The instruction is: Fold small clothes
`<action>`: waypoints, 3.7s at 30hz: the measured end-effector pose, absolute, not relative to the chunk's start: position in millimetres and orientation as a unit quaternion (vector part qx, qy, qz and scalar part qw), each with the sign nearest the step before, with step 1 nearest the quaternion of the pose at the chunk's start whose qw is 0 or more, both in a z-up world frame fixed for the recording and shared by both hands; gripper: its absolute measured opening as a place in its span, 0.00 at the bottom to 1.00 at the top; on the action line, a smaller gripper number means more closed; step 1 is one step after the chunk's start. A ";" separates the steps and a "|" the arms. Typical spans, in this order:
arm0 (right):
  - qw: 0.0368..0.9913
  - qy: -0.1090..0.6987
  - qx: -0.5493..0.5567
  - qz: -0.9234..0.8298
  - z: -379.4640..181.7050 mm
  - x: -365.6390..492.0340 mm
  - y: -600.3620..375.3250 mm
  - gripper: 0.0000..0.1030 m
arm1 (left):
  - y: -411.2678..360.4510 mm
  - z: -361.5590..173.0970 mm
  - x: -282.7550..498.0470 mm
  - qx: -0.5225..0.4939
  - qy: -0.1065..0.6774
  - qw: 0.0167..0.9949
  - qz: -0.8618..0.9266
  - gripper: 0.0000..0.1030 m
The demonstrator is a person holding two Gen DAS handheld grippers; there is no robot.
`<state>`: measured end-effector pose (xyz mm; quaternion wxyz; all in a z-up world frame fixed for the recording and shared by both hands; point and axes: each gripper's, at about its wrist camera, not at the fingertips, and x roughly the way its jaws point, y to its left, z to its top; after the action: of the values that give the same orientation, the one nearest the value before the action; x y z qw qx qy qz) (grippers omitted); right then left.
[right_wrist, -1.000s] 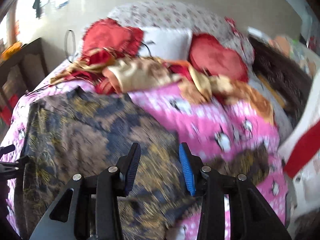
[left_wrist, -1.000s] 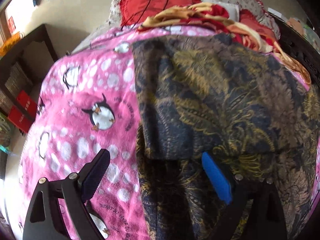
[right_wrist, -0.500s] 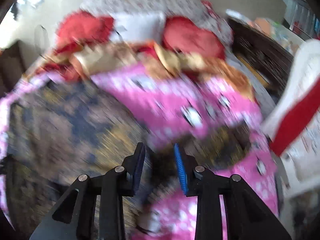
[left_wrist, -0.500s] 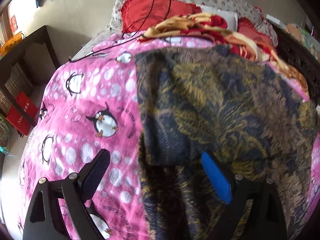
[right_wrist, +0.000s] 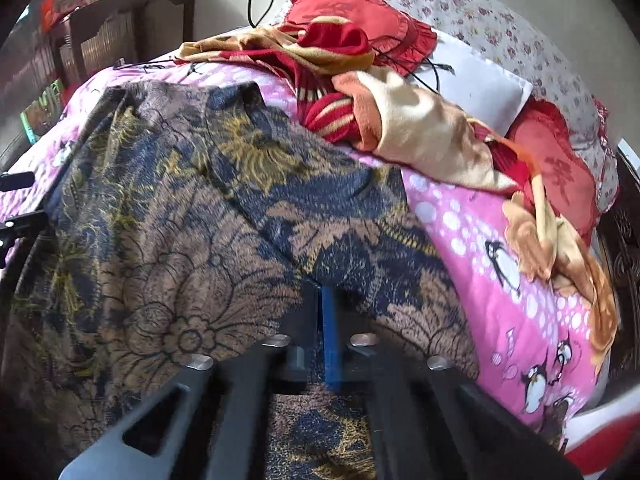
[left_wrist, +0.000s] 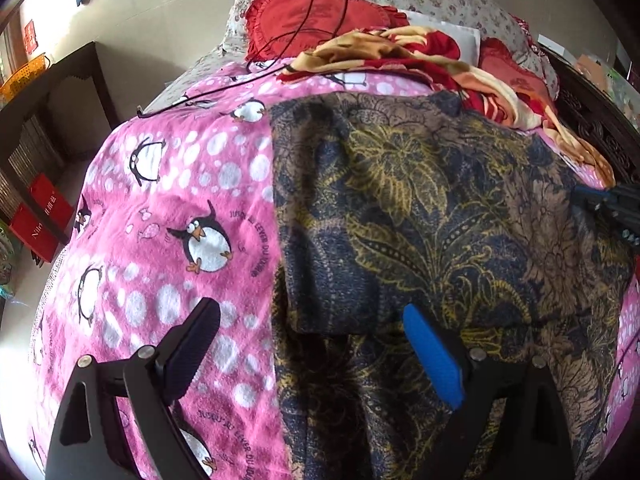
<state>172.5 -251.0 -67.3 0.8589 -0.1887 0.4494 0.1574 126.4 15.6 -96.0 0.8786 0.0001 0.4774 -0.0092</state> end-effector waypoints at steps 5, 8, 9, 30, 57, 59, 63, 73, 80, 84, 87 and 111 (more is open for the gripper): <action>0.886 0.408 -0.158 0.153 -42.1 180.3 -243.4 0.00 | 18.3 -96.9 128.5 0.001 0.475 0.880 0.001 0.93; 0.880 0.431 -0.138 0.146 -52.5 199.5 -234.1 0.00 | 18.4 -100.7 128.3 -0.001 0.486 0.874 0.005 0.93; 0.870 0.452 -0.140 0.139 -58.3 202.7 -233.1 0.00 | 18.4 -99.9 127.1 -0.001 0.485 0.875 0.002 0.93; 0.880 0.469 0.059 -0.039 -62.0 112.7 -375.2 0.00 | 15.3 -106.5 137.1 -0.003 0.491 0.870 0.032 0.93; 0.876 0.421 0.187 -0.146 -35.0 88.0 -509.8 0.02 | -74.8 -54.8 98.2 0.051 0.451 0.889 -0.069 0.93; 0.889 0.379 0.209 -0.151 -18.4 40.0 -516.1 0.02 | -71.2 -57.9 100.0 0.045 0.453 0.888 -0.064 0.93; 0.836 0.449 0.242 -0.204 -57.5 -44.7 -539.2 0.17 | -74.3 -65.0 99.7 0.019 0.466 0.881 -0.080 0.93; 0.858 0.433 0.178 -0.212 -33.5 -23.0 -554.8 0.40 | -97.3 -68.1 82.7 0.055 0.465 0.878 -0.099 0.93; 0.828 0.512 0.134 -0.188 -101.7 103.7 -567.0 0.39 | -88.7 -70.2 82.0 0.058 0.477 0.873 -0.083 0.93; 0.861 0.444 0.176 -0.178 -75.2 79.6 -576.7 0.00 | -79.3 -70.1 83.9 0.061 0.474 0.875 -0.075 0.93; 0.898 0.346 0.211 -0.171 -16.0 40.8 -589.6 0.00 | -70.8 -71.8 89.7 0.041 0.478 0.875 -0.070 0.93; 0.831 0.450 0.144 0.293 -37.8 169.2 -145.5 0.04 | 61.9 -31.6 98.4 -0.048 0.426 0.904 0.009 0.93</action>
<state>169.2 -145.5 -37.8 0.8312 0.1443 0.4498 0.2932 98.4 61.9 -31.6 0.9035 -0.0476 0.4258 0.0091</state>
